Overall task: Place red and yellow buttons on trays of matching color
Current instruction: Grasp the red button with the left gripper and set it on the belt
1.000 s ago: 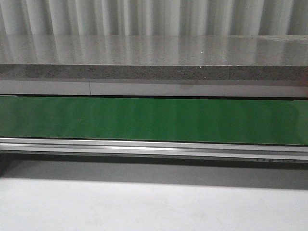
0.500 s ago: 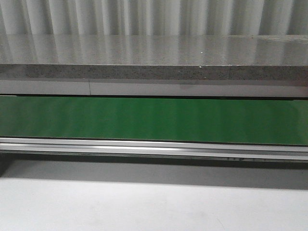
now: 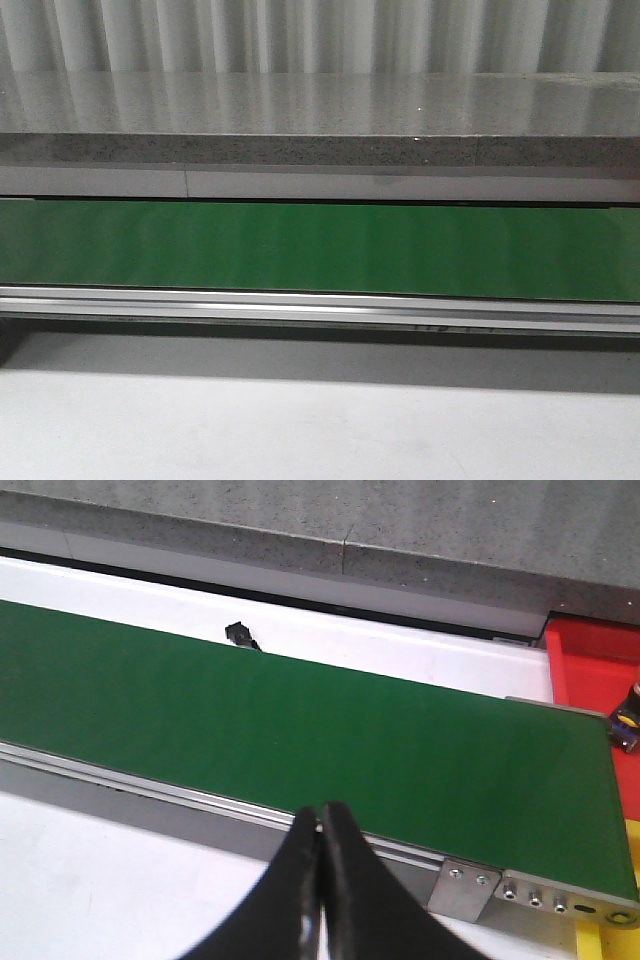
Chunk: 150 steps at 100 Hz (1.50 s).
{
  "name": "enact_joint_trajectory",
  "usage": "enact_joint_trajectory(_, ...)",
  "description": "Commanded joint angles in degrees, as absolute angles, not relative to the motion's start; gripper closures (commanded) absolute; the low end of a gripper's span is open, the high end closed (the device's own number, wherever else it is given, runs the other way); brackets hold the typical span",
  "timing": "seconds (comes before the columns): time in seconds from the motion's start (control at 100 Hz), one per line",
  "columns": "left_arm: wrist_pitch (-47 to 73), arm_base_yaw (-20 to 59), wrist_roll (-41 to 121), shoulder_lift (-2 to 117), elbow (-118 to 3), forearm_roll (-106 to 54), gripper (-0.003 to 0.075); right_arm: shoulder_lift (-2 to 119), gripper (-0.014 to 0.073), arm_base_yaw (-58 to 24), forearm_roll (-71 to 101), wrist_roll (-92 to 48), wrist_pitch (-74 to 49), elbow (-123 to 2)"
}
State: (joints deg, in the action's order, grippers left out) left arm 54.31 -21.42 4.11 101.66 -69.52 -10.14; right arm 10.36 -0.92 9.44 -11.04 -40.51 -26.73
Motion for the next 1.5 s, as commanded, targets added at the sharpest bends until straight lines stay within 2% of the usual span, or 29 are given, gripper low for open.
enact_joint_trajectory(0.0,52.17,-21.55,3.52,99.36,-71.29,-10.84,0.0203,10.84,0.0659,-0.92,10.23,-11.53,-36.54,-28.03)
enact_joint_trajectory(0.1,51.93,-21.55,3.52,99.36,-71.29,-10.84,0.028,10.84,0.0659,-0.92,10.23,-11.53,-36.59,-28.03)
enact_joint_trajectory(0.19,52.14,-21.55,3.52,99.36,-71.29,-10.84,0.0381,10.84,0.0659,-0.92,10.23,-11.53,-36.59,-28.03)
enact_joint_trajectory(0.3,52.14,-21.55,3.52,99.36,-71.29,-10.84,0.0449,10.84,0.0659,-0.92,10.23,-11.53,-36.59,-28.03)
enact_joint_trajectory(0.39,51.92,-21.55,3.52,99.36,-71.29,-10.84,0.0475,10.84,0.0659,-0.92,10.23,-11.53,-36.59,-28.03)
enact_joint_trajectory(0.62,51.89,-21.44,3.65,97.33,-71.29,-10.84,0.0479,10.84,0.0659,-0.92,10.23,-11.53,-36.59,-28.03)
enact_joint_trajectory(0.92,53.15,-20.69,6.23,85.94,-71.29,-10.84,0.0479,10.84,0.0659,-0.92,10.23,-11.53,-36.59,-28.03)
enact_joint_trajectory(1.24,55.24,-9.48,8.15,84.52,-71.29,-10.26,0.0479,10.84,0.0659,-0.92,10.23,-11.53,-36.59,-28.03)
enact_joint_trajectory(1.49,57.14,-6.8,8.15,88.13,-71.29,-10.26,0.0477,10.84,0.0659,-0.92,10.23,-11.53,-36.59,-28.03)
